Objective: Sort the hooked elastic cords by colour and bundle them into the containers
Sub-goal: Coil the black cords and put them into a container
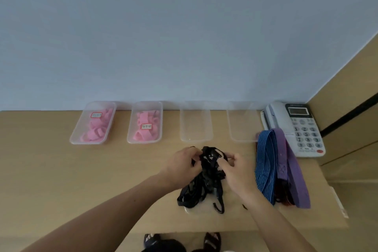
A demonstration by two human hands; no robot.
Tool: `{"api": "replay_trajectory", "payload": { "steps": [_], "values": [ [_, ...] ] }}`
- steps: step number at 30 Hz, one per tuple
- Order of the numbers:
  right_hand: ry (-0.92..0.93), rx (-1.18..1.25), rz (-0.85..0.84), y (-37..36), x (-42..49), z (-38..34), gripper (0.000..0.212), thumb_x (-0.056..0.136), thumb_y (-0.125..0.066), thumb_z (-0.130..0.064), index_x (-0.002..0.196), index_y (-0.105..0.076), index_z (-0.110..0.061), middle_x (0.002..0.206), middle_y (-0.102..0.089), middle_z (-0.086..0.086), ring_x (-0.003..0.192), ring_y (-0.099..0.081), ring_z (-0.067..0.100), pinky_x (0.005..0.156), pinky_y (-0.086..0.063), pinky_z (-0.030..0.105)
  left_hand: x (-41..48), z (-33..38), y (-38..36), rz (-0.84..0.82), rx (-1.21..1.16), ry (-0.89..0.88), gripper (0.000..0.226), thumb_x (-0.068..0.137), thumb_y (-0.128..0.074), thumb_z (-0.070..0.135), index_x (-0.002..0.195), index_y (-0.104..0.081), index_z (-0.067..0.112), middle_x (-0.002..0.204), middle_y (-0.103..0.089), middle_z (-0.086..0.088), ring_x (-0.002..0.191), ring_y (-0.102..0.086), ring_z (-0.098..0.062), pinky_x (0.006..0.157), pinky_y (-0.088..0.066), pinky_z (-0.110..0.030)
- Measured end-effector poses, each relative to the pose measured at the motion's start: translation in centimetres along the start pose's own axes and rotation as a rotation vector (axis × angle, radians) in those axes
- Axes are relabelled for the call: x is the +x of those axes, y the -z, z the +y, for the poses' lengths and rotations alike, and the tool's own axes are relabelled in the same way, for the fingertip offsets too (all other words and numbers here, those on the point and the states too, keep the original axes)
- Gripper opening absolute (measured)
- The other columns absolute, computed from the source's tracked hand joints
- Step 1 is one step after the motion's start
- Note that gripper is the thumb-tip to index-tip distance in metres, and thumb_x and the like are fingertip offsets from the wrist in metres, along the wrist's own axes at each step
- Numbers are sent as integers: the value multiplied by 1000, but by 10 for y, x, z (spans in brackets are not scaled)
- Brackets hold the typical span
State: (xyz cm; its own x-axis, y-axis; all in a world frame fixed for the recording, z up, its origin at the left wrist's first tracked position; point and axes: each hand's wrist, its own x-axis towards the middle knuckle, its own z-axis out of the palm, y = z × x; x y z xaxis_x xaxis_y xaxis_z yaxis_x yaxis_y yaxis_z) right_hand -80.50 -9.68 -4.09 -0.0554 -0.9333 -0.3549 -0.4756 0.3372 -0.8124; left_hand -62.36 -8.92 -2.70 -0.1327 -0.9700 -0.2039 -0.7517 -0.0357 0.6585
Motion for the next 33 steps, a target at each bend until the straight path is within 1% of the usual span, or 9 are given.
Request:
{"api": "replay_trajectory", "payload": {
  "steps": [4,8,14,18,21,25,29,31,33],
  "values": [
    [153,203,49,24,-12,-27,15,87,-68,-27,101,-66,-25,84,-74,-6,82,-69,9,76,-56,34,-6,15,-6,136,-95,48,35,91,-57,25,126,-56,19,108,-63,4,85,-57,-7,70,-39,-6],
    [180,514,-14,43,-23,-52,13,88,-67,-9,100,-65,-10,72,-72,-4,63,-66,5,51,-45,17,-11,33,-3,210,-295,96,38,89,-64,31,123,-51,21,100,-62,8,77,-59,-3,66,-43,-11],
    [187,712,-114,58,-28,-74,8,88,-62,-9,93,-67,-13,68,-65,-2,58,-53,10,47,-34,22,-18,41,1,-3,-490,140,66,76,-75,34,132,-41,27,117,-59,4,93,-65,-6,74,-51,-16],
    [204,814,-122,62,-28,-89,12,88,-59,-7,89,-68,-15,67,-63,-1,57,-50,11,45,-31,22,-23,43,6,-170,-682,167,40,77,-69,32,111,-63,11,105,-69,-9,91,-66,-18,77,-50,-30],
    [189,796,-67,62,-28,-92,12,89,-59,-7,91,-68,-14,64,-62,-1,56,-49,12,46,-31,24,-27,54,17,-189,-763,108,36,78,-61,22,108,-62,3,98,-68,-11,88,-66,-17,76,-50,-31],
    [196,704,-10,60,-28,-91,10,91,-60,-18,88,-69,-13,64,-62,-4,63,-55,13,63,-41,32,-30,70,41,-123,-951,108,19,75,-46,16,89,-54,6,79,-69,-6,69,-65,-19,68,-52,-35],
    [278,670,-162,55,-34,-96,53,72,-71,-56,95,-67,-8,88,-63,8,89,-59,23,83,-47,39,-35,87,67,-84,-919,65,14,97,-37,8,84,-42,7,61,-61,0,51,-61,-17,51,-47,-23],
    [322,732,-281,56,-36,-103,71,69,-77,-55,110,-60,1,106,-65,21,102,-63,33,89,-51,46,-35,93,75,-61,-891,27,15,102,-37,14,91,-44,7,60,-61,4,51,-63,-19,49,-47,-24],
    [363,735,-340,56,-42,-113,56,77,-77,-37,112,-60,3,113,-64,27,108,-62,43,96,-49,57,-34,94,81,-12,-848,-2,21,104,-42,28,103,-48,8,69,-67,1,59,-67,-30,52,-51,-31]
  ]
}}
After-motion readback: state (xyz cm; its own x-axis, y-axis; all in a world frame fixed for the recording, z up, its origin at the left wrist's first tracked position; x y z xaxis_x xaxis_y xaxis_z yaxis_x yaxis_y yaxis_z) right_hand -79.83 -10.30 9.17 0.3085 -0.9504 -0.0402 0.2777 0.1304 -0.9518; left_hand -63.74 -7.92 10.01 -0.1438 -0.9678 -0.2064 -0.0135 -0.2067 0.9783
